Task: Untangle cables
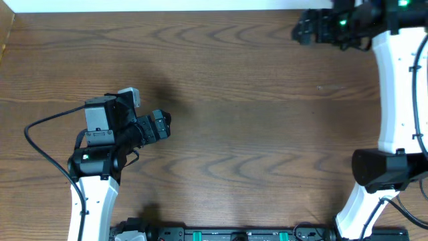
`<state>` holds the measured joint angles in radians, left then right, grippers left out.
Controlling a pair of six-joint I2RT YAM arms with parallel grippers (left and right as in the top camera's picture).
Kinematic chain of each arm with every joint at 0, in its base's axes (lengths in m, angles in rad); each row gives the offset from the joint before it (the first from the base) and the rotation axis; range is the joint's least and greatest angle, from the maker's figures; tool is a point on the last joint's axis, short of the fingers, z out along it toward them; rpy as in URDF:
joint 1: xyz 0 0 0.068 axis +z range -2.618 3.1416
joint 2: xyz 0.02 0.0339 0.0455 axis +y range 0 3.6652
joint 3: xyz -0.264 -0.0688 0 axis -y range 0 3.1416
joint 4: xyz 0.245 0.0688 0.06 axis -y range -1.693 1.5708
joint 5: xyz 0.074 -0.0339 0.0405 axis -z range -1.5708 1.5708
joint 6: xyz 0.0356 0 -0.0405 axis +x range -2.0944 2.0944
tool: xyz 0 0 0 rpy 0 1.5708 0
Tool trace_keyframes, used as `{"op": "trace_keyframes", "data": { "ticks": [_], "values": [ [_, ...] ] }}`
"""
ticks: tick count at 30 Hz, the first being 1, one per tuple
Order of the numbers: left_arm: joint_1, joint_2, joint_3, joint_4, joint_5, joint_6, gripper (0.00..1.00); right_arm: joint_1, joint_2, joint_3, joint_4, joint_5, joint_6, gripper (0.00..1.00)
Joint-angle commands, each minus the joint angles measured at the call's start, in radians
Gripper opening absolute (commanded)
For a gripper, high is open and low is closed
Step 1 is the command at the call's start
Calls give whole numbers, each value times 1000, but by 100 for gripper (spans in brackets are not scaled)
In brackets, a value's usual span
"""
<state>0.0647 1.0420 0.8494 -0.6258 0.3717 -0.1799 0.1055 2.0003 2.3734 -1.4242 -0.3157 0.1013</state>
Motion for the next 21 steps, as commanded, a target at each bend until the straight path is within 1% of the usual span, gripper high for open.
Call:
{"op": "trace_keyframes", "data": {
  "ticks": [1, 8, 21],
  "values": [
    [4, 2, 9, -2, 8, 10, 98, 51, -2, -1, -2, -5, -13, 99],
    [4, 2, 9, -2, 8, 10, 99, 98, -2, -1, -2, -5, -13, 99],
    [4, 2, 9, -2, 8, 10, 98, 101, -2, -1, -2, -5, -13, 99]
  ]
}}
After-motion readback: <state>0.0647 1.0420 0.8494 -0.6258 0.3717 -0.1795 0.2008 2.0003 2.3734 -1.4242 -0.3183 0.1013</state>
